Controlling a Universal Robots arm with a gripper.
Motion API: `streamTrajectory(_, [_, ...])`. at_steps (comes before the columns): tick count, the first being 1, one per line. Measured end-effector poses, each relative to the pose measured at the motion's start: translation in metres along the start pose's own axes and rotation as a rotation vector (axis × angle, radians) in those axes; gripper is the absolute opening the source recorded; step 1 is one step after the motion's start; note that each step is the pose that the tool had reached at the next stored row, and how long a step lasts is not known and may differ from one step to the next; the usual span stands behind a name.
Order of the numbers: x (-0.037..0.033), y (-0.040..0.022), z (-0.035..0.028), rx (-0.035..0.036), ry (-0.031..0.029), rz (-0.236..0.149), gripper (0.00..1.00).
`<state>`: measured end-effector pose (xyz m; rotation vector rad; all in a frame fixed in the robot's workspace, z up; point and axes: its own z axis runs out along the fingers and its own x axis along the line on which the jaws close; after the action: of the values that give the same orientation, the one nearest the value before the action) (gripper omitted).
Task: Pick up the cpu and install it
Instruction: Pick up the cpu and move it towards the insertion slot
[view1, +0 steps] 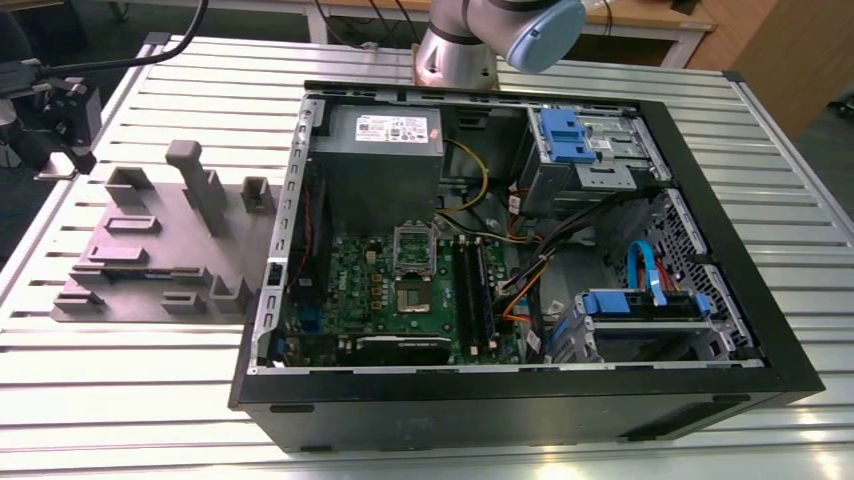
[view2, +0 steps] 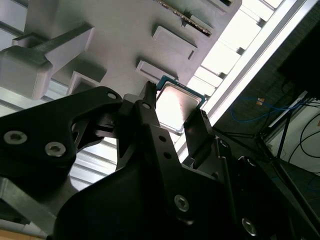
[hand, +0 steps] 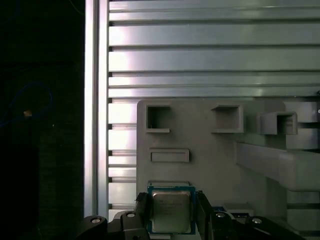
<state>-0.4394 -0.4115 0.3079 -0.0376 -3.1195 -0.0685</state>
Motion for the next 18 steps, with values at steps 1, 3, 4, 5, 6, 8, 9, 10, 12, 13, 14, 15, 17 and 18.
streamTrajectory(1, [0.0000, 0.0000, -0.0003, -0.0001, -0.0001, 0.000, 0.47])
streamTrajectory(3, [0.0000, 0.0001, -0.0012, -0.0001, -0.0002, 0.000, 0.47])
streamTrajectory(4, [0.0000, 0.0001, -0.0014, -0.0002, -0.0004, 0.000, 0.47])
streamTrajectory(5, [0.0000, 0.0001, -0.0016, -0.0002, -0.0004, 0.000, 0.47])
streamTrajectory(6, [0.0000, 0.0001, -0.0018, -0.0002, -0.0004, 0.000, 0.47])
streamTrajectory(8, [0.0000, 0.0001, -0.0021, -0.0001, -0.0003, 0.000, 0.47])
streamTrajectory(9, [0.0000, 0.0001, -0.0022, -0.0002, -0.0003, 0.000, 0.47])
streamTrajectory(10, [0.0000, 0.0001, -0.0023, -0.0001, -0.0003, 0.000, 0.47])
streamTrajectory(12, [0.0001, 0.0002, -0.0046, -0.0001, -0.0002, 0.000, 0.47])
streamTrajectory(13, [0.0001, 0.0002, -0.0047, -0.0001, -0.0001, 0.000, 0.47])
streamTrajectory(14, [0.0001, 0.0002, -0.0049, -0.0001, -0.0001, 0.000, 0.47])
streamTrajectory(15, [0.0001, 0.0002, -0.0054, 0.0001, 0.0001, 0.000, 0.47])
streamTrajectory(17, [0.0001, 0.0003, -0.0063, 0.0000, -0.0001, 0.000, 0.47])
streamTrajectory(18, [0.0001, 0.0003, -0.0071, 0.0000, -0.0001, 0.000, 0.47])
